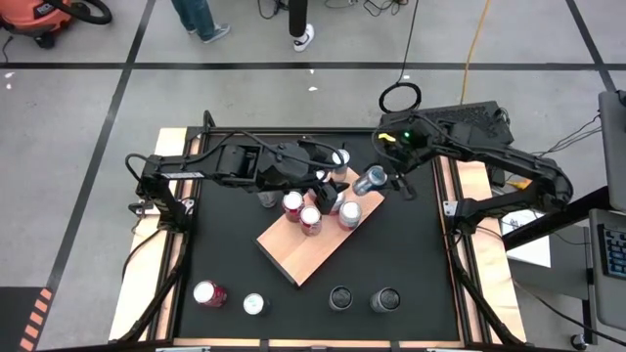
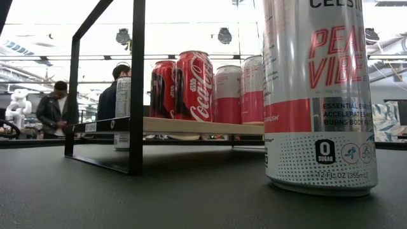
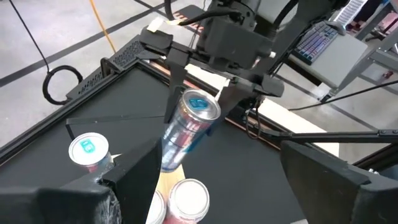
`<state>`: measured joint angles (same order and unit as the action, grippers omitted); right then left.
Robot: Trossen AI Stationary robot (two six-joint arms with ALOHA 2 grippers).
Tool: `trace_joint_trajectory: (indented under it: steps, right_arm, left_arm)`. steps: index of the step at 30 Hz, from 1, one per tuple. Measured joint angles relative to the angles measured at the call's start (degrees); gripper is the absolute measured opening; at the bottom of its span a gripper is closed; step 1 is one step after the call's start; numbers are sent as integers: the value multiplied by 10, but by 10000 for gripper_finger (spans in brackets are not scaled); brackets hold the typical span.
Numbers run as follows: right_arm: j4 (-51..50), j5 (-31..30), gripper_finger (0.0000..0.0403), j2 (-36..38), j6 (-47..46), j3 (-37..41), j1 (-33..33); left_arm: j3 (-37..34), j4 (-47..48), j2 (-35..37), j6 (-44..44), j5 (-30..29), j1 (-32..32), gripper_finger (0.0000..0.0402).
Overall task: Place canned beverage on shelf
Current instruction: Put the top blue soda can on the shelf
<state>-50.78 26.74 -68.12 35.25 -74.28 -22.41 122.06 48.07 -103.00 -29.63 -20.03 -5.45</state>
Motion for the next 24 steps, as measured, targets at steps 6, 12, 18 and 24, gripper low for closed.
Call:
trace_joint_trajectory:
  steps: [6, 12, 18, 24]
  right_arm:
    - [-3, 0, 219, -28, 31, 0, 0]
    - [-3, -3, 219, -61, 71, 0, 0]
    - [-2, -38, 219, -89, 106, 0, 0]
    - [1, -45, 219, -115, 131, 0, 0]
  left_arm:
    - [0, 7, 0, 0, 0, 0, 325]
    - [0, 7, 0, 0, 0, 0, 325]
    - [0, 9, 0, 0, 0, 0, 325]
    - [0, 10, 0, 1, 0, 0, 325]
